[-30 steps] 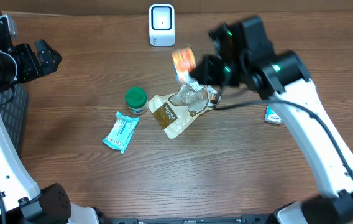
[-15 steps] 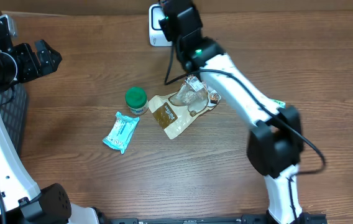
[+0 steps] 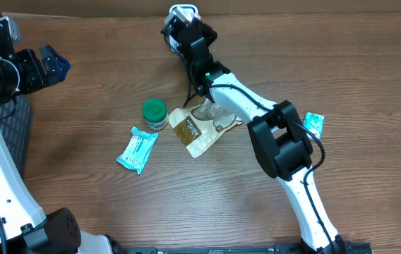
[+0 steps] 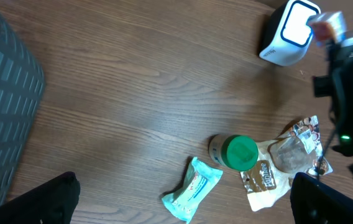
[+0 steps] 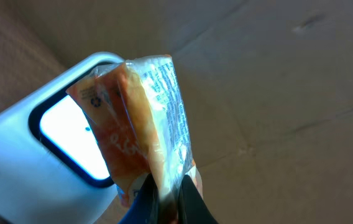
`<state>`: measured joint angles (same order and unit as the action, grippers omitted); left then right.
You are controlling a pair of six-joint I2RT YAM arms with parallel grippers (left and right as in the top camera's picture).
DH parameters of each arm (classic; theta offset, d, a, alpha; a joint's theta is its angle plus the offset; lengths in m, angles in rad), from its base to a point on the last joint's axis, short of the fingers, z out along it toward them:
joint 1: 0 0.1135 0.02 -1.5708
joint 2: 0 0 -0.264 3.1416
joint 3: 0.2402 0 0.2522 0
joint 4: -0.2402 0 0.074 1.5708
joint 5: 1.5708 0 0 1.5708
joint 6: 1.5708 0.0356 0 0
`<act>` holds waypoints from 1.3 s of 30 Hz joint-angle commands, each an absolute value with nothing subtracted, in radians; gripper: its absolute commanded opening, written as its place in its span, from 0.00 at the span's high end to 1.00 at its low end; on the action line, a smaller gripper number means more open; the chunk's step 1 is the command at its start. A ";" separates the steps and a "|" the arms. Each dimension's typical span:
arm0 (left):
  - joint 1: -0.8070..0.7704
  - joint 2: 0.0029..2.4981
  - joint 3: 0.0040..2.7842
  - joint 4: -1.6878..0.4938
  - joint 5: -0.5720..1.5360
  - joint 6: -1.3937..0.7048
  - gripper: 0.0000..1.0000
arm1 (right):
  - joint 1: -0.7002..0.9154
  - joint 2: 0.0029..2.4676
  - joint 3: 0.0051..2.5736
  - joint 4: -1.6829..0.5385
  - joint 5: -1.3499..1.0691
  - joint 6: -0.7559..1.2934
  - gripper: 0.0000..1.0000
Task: Scan the item barcode
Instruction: 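Hold the orange pack in front of the white scanner, then carry the orange pack right and set it beside the teal pack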
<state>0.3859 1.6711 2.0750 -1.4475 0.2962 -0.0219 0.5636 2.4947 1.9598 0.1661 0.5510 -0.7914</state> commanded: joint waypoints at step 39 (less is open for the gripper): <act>0.383 1.664 2.090 -1.446 0.304 -0.003 0.00 | 0.582 2.012 1.976 -0.574 0.349 0.167 0.96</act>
<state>0.3859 1.6711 2.0750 -1.4467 0.2962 -0.0219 0.5838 2.1460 1.9614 -0.4847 0.5098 -0.1844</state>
